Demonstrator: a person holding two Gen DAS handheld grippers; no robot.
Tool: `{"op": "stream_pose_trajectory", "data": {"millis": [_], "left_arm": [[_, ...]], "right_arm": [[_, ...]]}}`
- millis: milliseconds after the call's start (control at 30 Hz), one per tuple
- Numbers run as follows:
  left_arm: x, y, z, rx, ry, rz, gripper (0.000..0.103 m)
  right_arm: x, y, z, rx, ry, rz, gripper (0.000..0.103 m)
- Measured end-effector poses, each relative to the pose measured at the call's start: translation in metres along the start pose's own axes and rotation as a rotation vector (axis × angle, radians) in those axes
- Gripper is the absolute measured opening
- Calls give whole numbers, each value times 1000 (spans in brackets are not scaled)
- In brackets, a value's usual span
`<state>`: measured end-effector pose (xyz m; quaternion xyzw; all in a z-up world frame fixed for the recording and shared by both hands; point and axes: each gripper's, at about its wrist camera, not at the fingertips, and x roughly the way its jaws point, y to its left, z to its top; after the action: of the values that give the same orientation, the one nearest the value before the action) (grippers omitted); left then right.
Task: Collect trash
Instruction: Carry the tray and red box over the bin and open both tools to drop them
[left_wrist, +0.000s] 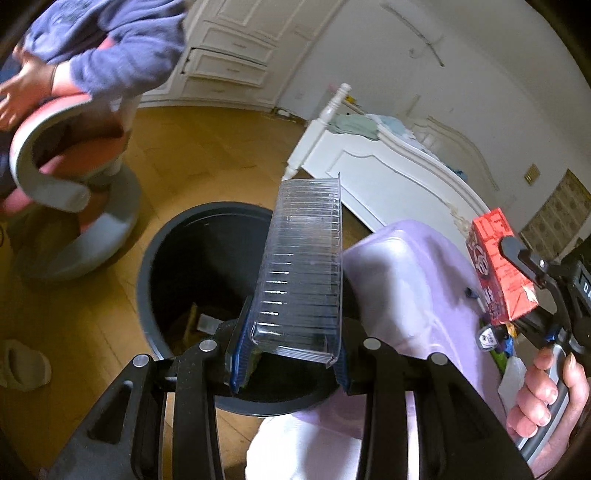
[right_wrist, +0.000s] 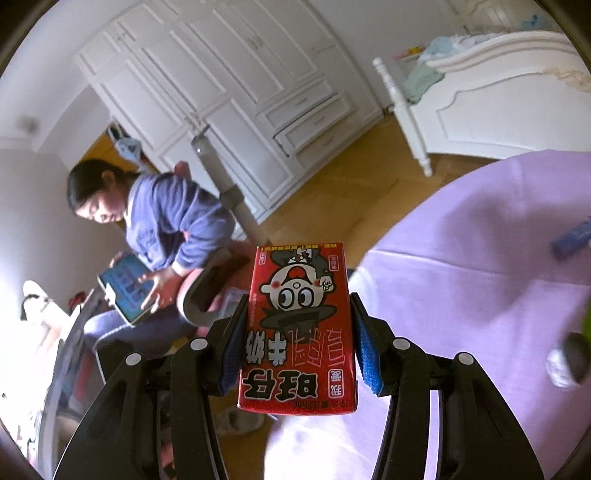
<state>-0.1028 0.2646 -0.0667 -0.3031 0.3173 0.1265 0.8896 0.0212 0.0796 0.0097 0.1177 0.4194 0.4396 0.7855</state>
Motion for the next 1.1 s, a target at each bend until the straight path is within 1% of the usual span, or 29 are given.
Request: {"op": "stream_pose_trajectory", "data": {"millis": [100,300,467,667,733,1100], "left_arm": [[6,11,-2,-18,9,3,37],[18,29,-6,-40,35,3,37],[30,38,-6,-47,57,0,37],[40,45,-6,-54,71,-1,37],[43,46,-6,-56,77,-1,37],[59,47,-3,-61,99,-12,37]], "right_arm": [[27,7,2,-3,18,8,51],[63,10,5,-1,37,19,51],[81,9,7,-4,40,19,51],[97,10,7,-12,49,5,51],[97,10,8,-13,44,3,51],[104,7,8,15,76,-11,52]]}}
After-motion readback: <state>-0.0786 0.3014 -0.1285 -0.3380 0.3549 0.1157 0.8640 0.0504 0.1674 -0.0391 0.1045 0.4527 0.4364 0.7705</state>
